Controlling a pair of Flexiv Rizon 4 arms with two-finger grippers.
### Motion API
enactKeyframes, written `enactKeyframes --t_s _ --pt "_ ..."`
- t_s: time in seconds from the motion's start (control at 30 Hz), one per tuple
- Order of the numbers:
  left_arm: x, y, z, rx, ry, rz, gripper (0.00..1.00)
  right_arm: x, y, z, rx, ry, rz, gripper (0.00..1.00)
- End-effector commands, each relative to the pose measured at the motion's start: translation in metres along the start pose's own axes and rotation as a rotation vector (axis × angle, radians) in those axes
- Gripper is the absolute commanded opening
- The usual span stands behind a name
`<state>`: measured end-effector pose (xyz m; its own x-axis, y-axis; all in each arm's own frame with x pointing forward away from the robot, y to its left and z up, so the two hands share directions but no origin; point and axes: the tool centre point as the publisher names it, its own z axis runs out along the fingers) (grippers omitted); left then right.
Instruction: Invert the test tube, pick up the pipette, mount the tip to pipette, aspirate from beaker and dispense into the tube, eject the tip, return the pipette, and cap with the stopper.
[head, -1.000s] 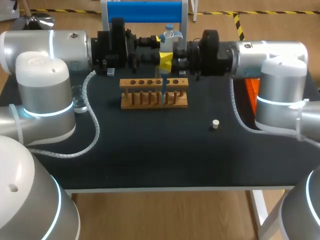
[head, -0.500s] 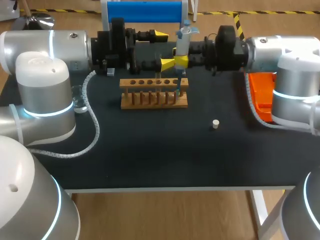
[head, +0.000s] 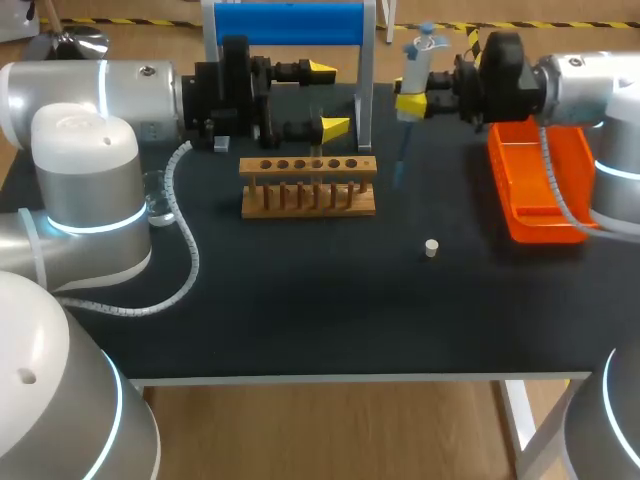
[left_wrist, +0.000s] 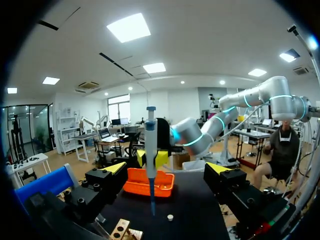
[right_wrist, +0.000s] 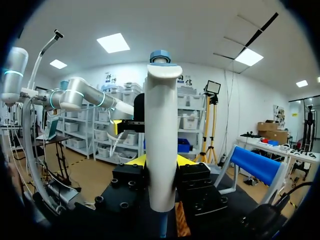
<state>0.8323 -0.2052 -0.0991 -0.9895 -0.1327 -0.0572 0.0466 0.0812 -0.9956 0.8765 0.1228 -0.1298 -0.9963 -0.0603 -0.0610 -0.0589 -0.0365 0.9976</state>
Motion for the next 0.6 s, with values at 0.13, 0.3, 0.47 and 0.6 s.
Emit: enactKeyframes --t_s 0.13,0.3,0.47,0.6 --pt "0.0002 0.0007 0.0003 0.002 -0.002 0.001 1.00 0.0004 0.0009 -0.0023 0.002 0.003 0.001 0.00" --pt "0.0002 0.0007 0.0003 0.002 -0.002 0.001 1.00 0.0004 0.0009 -0.0023 0.002 0.003 0.001 0.00" --pt "0.0002 0.0007 0.0003 0.002 -0.002 0.001 1.00 0.0004 0.0009 -0.0023 0.002 0.003 0.001 0.00" --pt "0.0002 0.0007 0.0003 0.002 -0.002 0.001 1.00 -0.0015 0.0062 -0.0067 -0.001 0.022 0.008 0.00"
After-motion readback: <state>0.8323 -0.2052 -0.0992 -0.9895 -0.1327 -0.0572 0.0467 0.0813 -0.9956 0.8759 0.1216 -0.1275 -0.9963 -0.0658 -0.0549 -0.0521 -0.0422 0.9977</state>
